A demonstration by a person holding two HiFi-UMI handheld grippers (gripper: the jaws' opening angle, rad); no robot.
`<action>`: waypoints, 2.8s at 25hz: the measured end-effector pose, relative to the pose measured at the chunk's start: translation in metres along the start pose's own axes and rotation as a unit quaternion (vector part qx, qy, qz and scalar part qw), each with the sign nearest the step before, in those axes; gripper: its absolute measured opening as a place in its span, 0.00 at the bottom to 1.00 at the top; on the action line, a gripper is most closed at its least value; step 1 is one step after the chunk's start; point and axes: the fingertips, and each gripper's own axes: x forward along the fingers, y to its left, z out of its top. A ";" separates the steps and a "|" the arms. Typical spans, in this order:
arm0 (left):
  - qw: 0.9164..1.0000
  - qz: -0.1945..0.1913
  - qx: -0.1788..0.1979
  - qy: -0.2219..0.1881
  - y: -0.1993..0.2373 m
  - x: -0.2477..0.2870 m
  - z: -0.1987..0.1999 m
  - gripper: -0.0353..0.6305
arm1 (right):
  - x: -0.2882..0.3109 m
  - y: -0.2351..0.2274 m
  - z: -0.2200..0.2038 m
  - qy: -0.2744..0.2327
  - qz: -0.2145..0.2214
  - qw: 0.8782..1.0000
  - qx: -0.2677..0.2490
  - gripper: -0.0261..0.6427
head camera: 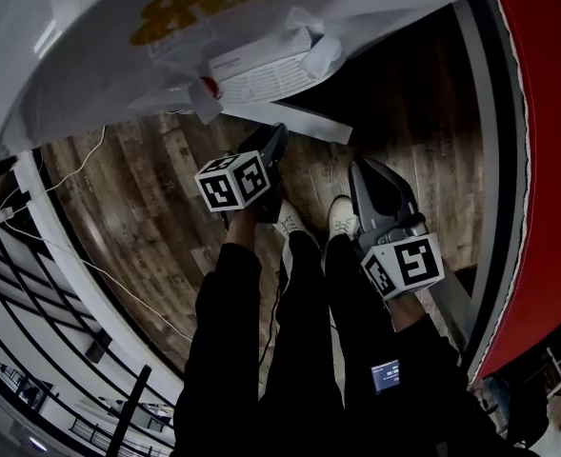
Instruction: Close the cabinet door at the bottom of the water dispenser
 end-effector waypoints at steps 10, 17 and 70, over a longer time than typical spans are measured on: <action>0.997 -0.009 0.071 -0.010 -0.024 0.026 0.015 0.28 | -0.003 0.000 0.000 -0.007 -0.002 1.000 0.009 0.04; 0.986 0.023 0.161 -0.048 -0.035 0.052 0.047 0.41 | -0.009 0.000 -0.008 0.001 0.003 1.000 0.007 0.04; 0.900 0.176 0.187 -0.351 -0.181 -0.364 0.160 0.06 | -0.093 0.123 0.252 -0.086 0.032 0.979 -0.182 0.04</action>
